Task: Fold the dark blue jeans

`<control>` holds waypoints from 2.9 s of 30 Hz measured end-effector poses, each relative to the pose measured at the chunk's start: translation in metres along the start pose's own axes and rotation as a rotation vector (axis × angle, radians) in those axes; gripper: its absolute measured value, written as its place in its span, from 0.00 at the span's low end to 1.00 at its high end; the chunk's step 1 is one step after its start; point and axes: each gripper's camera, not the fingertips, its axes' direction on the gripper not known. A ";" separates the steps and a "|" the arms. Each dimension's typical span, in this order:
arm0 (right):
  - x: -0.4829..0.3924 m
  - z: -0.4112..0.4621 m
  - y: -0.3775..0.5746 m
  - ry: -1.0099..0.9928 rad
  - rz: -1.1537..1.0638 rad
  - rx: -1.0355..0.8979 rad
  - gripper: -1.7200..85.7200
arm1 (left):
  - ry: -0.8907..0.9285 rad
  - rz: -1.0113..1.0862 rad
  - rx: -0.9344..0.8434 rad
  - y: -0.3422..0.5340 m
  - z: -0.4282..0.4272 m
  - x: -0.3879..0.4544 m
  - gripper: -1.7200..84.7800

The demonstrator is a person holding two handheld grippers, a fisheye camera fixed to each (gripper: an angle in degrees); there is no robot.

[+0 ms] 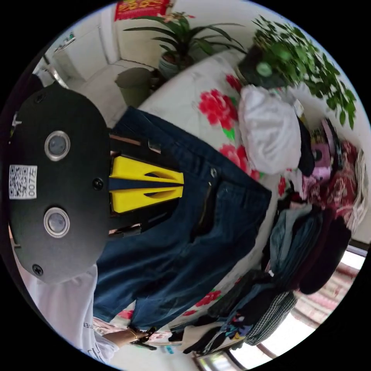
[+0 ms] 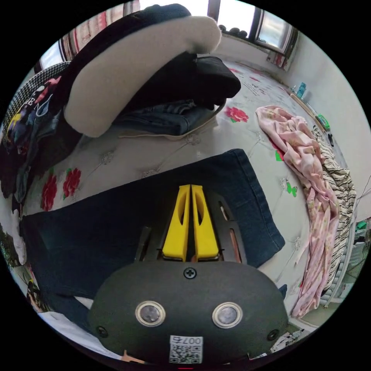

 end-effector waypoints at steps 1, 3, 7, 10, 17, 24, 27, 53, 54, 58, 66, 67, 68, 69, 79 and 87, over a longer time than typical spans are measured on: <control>0.005 -0.002 -0.007 0.028 0.051 -0.009 0.03 | -0.019 -0.062 -0.011 0.011 -0.004 -0.019 0.03; 0.012 -0.013 -0.009 0.027 0.091 -0.010 0.03 | 0.004 -0.164 -0.016 0.026 -0.008 -0.046 0.05; 0.028 -0.066 0.040 -0.189 0.066 0.091 0.06 | 0.113 -0.345 -0.026 0.061 -0.006 -0.099 0.10; 0.054 -0.099 0.110 -0.335 0.052 0.073 0.09 | 0.178 -0.403 -0.068 0.079 0.004 -0.125 0.13; 0.181 -0.157 0.309 -0.343 0.407 -0.002 0.11 | 0.223 -0.295 -0.155 0.082 0.027 -0.148 0.16; 0.241 -0.173 0.407 -0.423 0.607 0.019 0.13 | 0.358 -0.301 -0.146 0.082 0.027 -0.198 0.03; 0.244 -0.162 0.398 -0.494 0.604 -0.004 0.12 | 0.504 -0.311 -0.092 0.089 0.017 -0.223 0.01; 0.282 -0.337 0.462 -1.017 0.633 0.578 0.02 | 0.909 -0.141 0.006 0.088 -0.048 -0.343 0.01; 0.280 -0.325 0.468 -1.021 0.692 0.553 0.02 | 0.965 -0.180 0.005 0.090 -0.038 -0.346 0.01; 0.265 -0.318 0.452 -0.948 0.702 0.492 0.02 | 1.056 -0.183 0.052 0.072 -0.033 -0.336 0.01; 0.211 -0.330 0.321 -0.687 0.616 0.444 0.03 | 1.020 -0.195 0.042 -0.044 -0.005 -0.262 0.01; 0.191 -0.326 0.281 -0.603 0.565 0.405 0.03 | 0.968 -0.198 0.022 -0.072 0.006 -0.239 0.01; 0.181 -0.322 0.261 -0.567 0.542 0.390 0.03 | 0.943 -0.207 0.012 -0.086 0.014 -0.226 0.01; 0.162 -0.308 0.219 -0.510 0.504 0.363 0.05 | 0.891 -0.236 0.003 -0.112 0.030 -0.200 0.02; 0.106 -0.133 0.078 -0.503 0.445 0.114 0.11 | 0.570 -0.007 0.067 -0.184 0.083 -0.044 0.08; 0.156 -0.067 0.112 -0.336 0.504 0.042 0.10 | 0.289 0.209 0.062 -0.087 0.073 -0.012 0.09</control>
